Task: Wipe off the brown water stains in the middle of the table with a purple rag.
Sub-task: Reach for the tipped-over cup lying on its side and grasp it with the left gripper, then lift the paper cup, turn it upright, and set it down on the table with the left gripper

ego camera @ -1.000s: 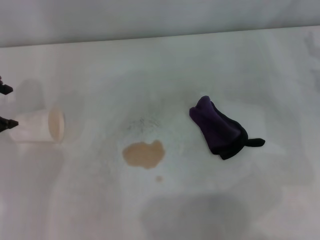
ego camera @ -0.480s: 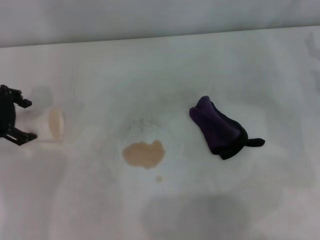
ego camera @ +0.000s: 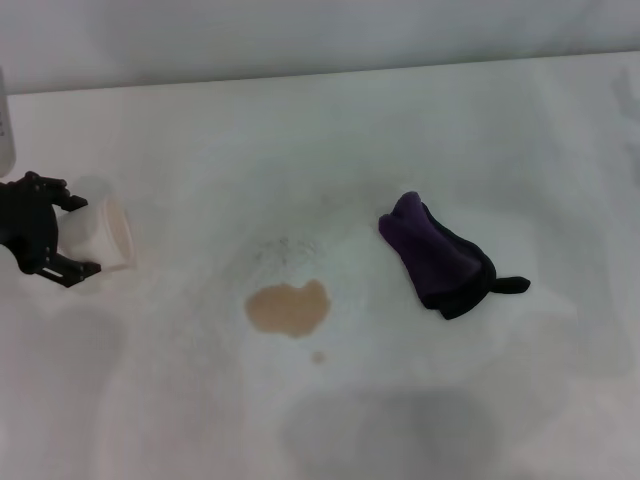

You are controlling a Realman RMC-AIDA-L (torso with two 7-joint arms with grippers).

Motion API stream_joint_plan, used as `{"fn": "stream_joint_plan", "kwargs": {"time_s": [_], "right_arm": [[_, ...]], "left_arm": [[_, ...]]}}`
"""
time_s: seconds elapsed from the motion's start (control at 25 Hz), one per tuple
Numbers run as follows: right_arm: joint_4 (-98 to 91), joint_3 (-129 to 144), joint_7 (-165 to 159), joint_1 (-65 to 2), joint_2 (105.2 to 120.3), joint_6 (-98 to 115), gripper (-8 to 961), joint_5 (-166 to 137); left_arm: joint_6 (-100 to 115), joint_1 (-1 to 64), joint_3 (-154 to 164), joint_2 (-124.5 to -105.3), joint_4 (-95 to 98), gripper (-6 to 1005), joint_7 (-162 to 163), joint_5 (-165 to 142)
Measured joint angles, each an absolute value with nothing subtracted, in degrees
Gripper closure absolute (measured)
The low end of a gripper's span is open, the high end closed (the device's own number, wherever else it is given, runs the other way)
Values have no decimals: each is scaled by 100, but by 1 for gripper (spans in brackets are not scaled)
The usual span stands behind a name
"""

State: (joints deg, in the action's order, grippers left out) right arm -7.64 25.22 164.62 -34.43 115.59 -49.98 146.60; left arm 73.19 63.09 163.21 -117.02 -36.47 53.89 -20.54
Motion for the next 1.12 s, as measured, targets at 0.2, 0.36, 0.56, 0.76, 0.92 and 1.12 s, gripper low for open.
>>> {"fn": "stream_joint_plan", "kwargs": {"time_s": [0.2, 0.36, 0.56, 0.76, 0.92, 1.12], "right_arm": [[-764, 2523, 16462, -3438, 11558, -5000, 81, 14660], [-767, 2522, 16462, -3436, 11550, -5001, 81, 14660], [-781, 2538, 16462, -3433, 11549, -5001, 80, 14654], [-780, 2583, 16462, -3427, 11549, -5001, 80, 14636], [-772, 2593, 16462, -3415, 11549, -5001, 79, 14617], [-759, 2644, 16462, -3384, 11568, -5002, 80, 14607]], "left_arm": [[7221, 6235, 16313, -11703, -3630, 135, 5380, -1908], [7195, 6191, 16312, -11716, -3656, 138, 5348, -1576], [7205, 6117, 16312, -11716, -3684, 193, 5340, -829], [7068, 5701, 16312, -11796, -3538, 220, 4995, 1227], [7056, 5021, 16314, -11820, -2632, 219, 4122, 3366], [6858, 4213, 16302, -11864, -1275, 219, 3068, 5294]]}}
